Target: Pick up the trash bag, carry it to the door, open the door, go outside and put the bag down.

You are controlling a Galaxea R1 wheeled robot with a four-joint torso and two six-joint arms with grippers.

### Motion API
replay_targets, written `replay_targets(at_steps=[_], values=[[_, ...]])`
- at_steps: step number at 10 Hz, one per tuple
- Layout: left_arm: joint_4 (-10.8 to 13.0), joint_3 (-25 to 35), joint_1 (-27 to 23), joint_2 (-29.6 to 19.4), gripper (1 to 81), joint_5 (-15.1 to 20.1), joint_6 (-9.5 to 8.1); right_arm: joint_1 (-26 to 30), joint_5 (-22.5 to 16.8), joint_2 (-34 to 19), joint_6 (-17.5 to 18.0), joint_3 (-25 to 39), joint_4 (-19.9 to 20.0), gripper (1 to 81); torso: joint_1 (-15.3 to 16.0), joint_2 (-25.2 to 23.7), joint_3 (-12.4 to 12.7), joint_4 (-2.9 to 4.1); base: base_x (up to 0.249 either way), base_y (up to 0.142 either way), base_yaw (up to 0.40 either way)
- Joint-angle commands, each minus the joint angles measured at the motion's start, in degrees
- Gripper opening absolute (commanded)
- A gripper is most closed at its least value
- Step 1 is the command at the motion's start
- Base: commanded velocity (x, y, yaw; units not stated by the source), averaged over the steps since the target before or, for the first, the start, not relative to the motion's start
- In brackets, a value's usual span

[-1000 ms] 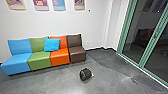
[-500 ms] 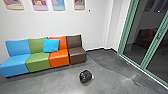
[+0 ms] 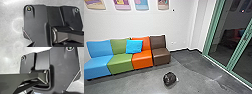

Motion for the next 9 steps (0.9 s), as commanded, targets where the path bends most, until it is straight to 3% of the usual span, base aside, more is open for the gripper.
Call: replay_targets(at_steps=[1,6,9], values=[[0.6,-0.2,-2.0,0.0,81.1,3.2,0.11,1.9,-3.0,-0.1,0.1,0.5,-0.2,81.1,0.0,0.0,0.0,0.00,0.149,0.000,0.000],[0.6,-0.2,-2.1,0.0,81.1,3.2,0.03,2.1,-3.0,0.0,0.1,0.5,-0.2,81.1,0.0,0.0,0.0,0.00,0.149,0.000,0.000],[0.6,-0.2,-2.1,0.1,81.1,3.2,0.03,2.0,-3.1,0.1,0.1,0.5,-0.4,81.1,0.0,0.0,0.0,0.00,0.149,-0.060,0.000]])
